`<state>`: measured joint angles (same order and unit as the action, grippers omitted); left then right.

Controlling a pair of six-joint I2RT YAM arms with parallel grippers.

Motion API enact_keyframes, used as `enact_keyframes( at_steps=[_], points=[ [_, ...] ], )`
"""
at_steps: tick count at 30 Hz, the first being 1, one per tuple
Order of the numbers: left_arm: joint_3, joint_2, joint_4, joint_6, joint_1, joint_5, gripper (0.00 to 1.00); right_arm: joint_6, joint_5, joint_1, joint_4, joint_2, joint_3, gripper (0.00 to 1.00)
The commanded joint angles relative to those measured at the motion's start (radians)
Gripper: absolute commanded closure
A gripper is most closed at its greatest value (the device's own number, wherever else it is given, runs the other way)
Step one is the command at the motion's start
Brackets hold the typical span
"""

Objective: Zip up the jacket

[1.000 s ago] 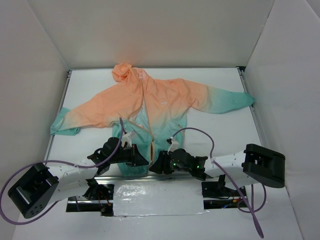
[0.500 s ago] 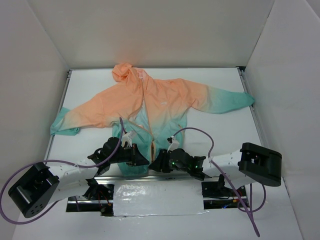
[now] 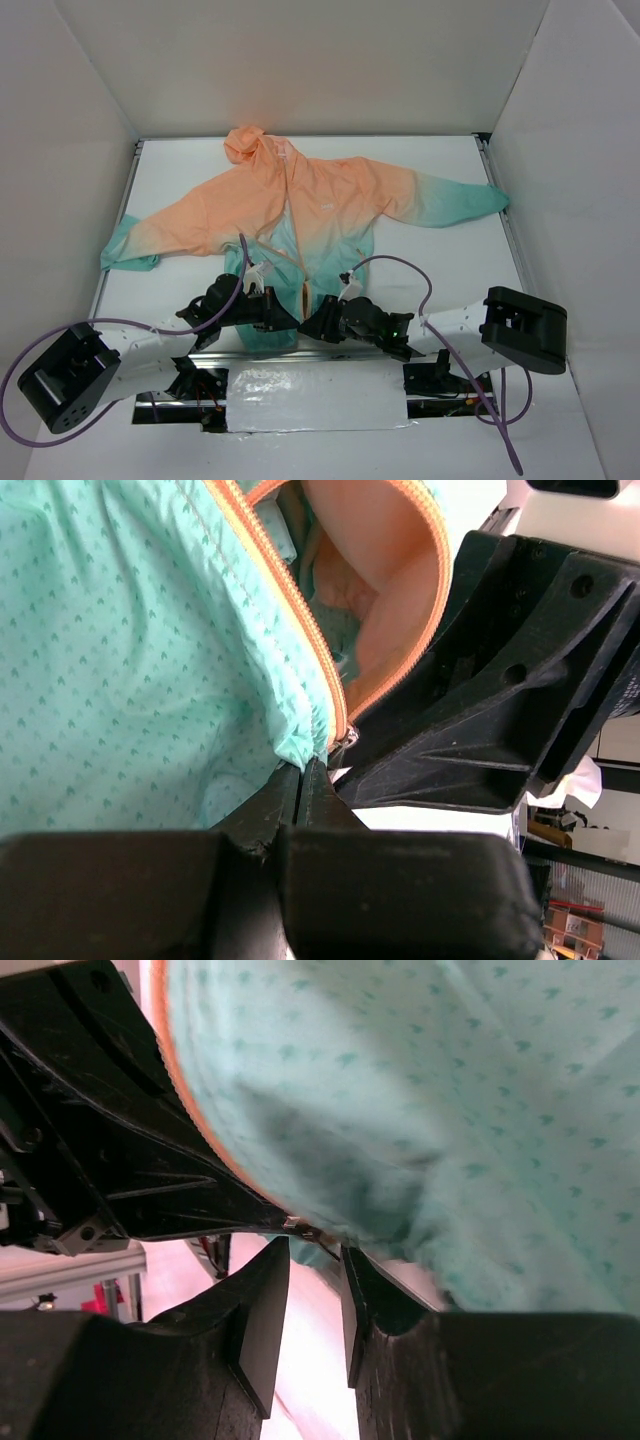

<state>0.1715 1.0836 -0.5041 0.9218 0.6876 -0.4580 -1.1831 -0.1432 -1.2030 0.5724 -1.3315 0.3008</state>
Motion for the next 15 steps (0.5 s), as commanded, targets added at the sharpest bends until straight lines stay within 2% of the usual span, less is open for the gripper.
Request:
enact_keyframes(
  at_steps=[1,4,13,15],
  points=[
    [-0.001,0.004,-0.067,0.005,0.009,-0.021,1.00,-0.033,-0.038,-0.006,0.076,0.022,-0.009,0.67],
    [-0.001,-0.001,-0.062,0.003,0.009,-0.015,1.00,-0.042,-0.032,-0.007,0.090,0.018,-0.011,0.72],
    [0.000,-0.005,-0.050,0.000,0.010,-0.001,1.00,-0.069,-0.003,-0.007,0.053,0.028,0.000,0.75],
    [0.000,-0.007,-0.050,0.000,0.010,0.001,1.00,-0.079,0.007,-0.007,0.049,0.029,0.001,0.79]
  ],
)
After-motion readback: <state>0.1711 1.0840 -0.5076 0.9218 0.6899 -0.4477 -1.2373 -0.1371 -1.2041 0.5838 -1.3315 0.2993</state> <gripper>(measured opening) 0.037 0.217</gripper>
